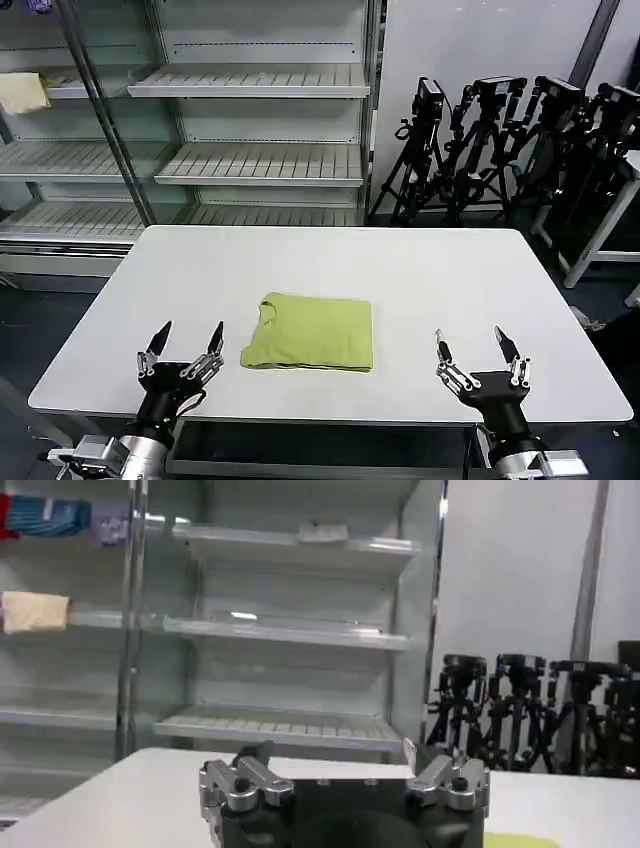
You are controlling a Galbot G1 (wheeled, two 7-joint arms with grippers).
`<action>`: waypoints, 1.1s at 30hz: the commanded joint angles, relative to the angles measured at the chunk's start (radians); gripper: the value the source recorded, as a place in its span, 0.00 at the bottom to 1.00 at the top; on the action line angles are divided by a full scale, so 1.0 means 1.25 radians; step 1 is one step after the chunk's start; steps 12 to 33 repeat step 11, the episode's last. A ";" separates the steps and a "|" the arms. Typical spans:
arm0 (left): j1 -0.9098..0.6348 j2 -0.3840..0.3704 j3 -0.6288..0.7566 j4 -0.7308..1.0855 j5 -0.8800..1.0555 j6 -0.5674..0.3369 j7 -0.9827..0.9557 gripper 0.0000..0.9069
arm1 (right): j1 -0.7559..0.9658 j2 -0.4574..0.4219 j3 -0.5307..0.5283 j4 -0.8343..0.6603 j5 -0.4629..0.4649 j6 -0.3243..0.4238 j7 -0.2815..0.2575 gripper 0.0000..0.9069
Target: Fold and organize the clothes.
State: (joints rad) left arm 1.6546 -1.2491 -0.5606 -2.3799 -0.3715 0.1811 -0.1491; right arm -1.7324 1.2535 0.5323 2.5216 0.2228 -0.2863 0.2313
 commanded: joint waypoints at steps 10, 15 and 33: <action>0.019 -0.010 -0.010 -0.012 0.018 -0.016 0.006 1.00 | 0.005 -0.004 0.006 0.006 0.023 -0.019 -0.002 1.00; 0.019 -0.010 -0.010 -0.012 0.018 -0.016 0.006 1.00 | 0.005 -0.004 0.006 0.006 0.023 -0.019 -0.002 1.00; 0.019 -0.010 -0.010 -0.012 0.018 -0.016 0.006 1.00 | 0.005 -0.004 0.006 0.006 0.023 -0.019 -0.002 1.00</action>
